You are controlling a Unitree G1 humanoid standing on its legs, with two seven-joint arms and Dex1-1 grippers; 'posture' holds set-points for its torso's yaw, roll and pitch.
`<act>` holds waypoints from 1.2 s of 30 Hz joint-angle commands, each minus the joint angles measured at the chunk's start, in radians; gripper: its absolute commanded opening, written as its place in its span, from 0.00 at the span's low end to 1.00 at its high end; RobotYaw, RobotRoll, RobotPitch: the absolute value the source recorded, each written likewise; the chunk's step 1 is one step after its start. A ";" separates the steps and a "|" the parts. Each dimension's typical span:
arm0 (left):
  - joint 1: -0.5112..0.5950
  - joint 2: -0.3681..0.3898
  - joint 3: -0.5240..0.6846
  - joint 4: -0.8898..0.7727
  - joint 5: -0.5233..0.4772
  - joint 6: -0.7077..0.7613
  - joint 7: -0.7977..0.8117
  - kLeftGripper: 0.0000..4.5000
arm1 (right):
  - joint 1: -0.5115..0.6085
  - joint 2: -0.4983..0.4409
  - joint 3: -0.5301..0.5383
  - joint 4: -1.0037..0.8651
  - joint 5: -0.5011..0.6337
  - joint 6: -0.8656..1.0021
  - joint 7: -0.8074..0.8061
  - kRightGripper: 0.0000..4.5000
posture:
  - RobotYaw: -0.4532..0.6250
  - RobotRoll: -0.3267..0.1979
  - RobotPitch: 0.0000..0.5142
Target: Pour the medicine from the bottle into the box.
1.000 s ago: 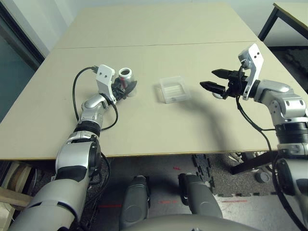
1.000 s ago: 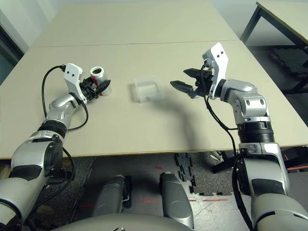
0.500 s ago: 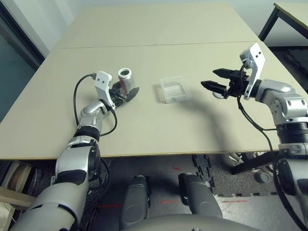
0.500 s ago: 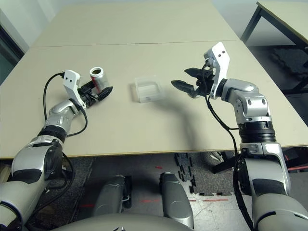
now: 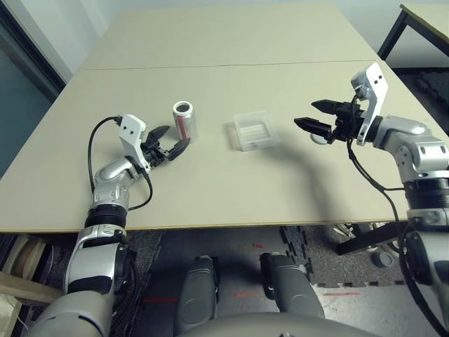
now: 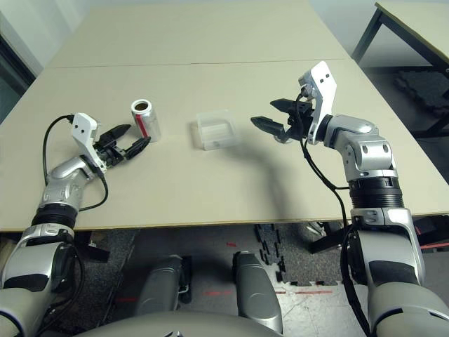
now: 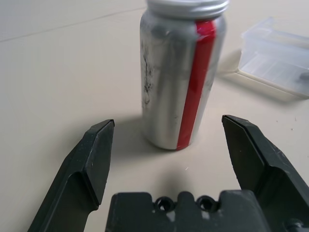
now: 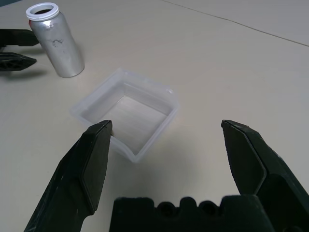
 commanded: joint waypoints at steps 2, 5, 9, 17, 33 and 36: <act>0.087 0.043 0.036 -0.155 -0.052 0.086 0.018 0.99 | 0.022 -0.002 -0.043 0.022 0.008 -0.013 -0.032 1.00 | 0.39 0.62 0.29; 0.137 0.069 0.052 -0.238 -0.075 0.130 0.029 0.99 | 0.046 -0.002 -0.074 0.027 0.008 -0.022 -0.065 1.00 | 0.39 0.62 0.29; 0.188 0.086 0.103 -0.324 -0.122 0.191 0.067 0.99 | 0.074 0.012 -0.134 0.032 0.008 -0.051 -0.148 1.00 | 0.38 0.62 0.30; 0.154 0.093 0.229 -0.261 -0.115 0.135 0.294 0.99 | 0.116 0.095 -0.307 0.252 -0.078 -0.396 -0.560 1.00 | 0.39 0.62 0.33; -0.013 0.129 0.238 0.161 -0.023 -0.085 0.516 0.99 | 0.059 0.139 -0.350 0.490 -0.100 -0.644 -0.817 1.00 | 0.35 0.62 0.28; -0.025 0.131 0.229 0.190 -0.020 -0.106 0.517 0.99 | 0.061 0.139 -0.347 0.490 -0.096 -0.649 -0.812 1.00 | 0.35 0.62 0.28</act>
